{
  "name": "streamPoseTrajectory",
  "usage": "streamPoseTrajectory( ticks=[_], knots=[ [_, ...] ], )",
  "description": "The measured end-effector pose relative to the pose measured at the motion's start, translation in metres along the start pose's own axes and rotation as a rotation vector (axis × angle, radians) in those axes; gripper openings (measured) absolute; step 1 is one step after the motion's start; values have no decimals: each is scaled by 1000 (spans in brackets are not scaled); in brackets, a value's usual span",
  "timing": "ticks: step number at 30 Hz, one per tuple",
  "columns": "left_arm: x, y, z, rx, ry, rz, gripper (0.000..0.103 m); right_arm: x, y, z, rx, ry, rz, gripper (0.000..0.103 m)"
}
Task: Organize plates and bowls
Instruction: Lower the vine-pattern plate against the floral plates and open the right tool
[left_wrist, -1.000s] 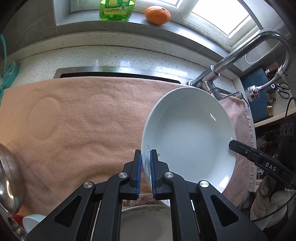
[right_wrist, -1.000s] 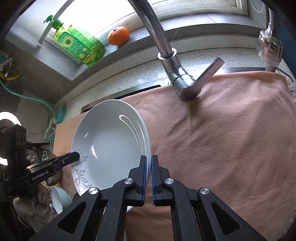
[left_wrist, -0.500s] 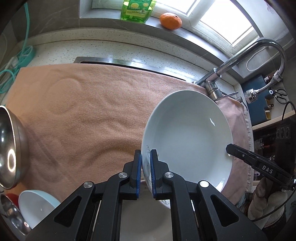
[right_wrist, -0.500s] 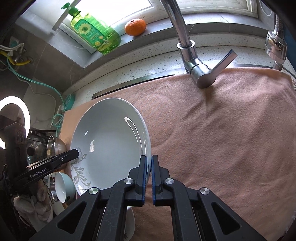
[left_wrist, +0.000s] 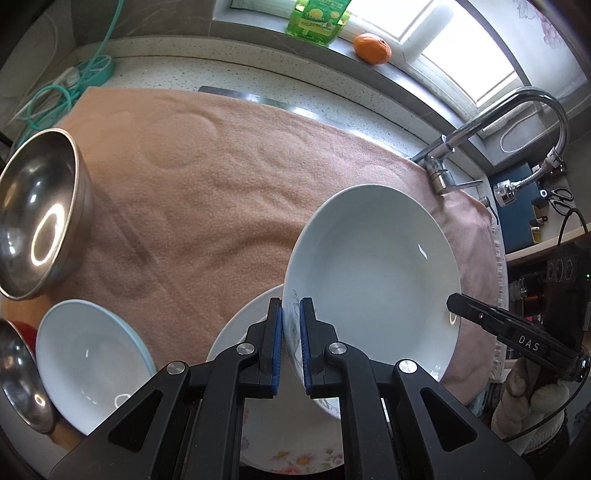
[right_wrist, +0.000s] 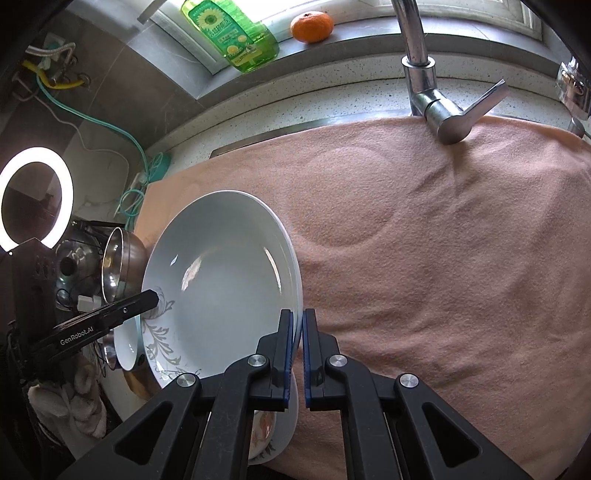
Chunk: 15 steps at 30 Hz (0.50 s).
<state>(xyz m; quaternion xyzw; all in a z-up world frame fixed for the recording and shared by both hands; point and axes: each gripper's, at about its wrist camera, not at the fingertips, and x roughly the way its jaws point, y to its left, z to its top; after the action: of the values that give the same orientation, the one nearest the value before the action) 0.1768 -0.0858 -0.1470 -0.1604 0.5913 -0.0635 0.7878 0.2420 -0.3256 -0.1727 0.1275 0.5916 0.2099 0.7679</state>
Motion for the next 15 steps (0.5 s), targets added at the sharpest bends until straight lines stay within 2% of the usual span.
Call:
streamPoseTrajectory(
  ticks=[15],
  knots=[
    [-11, 24, -43, -106, -21, -16, 7, 12, 23, -33, -67, 51, 9, 5]
  ],
)
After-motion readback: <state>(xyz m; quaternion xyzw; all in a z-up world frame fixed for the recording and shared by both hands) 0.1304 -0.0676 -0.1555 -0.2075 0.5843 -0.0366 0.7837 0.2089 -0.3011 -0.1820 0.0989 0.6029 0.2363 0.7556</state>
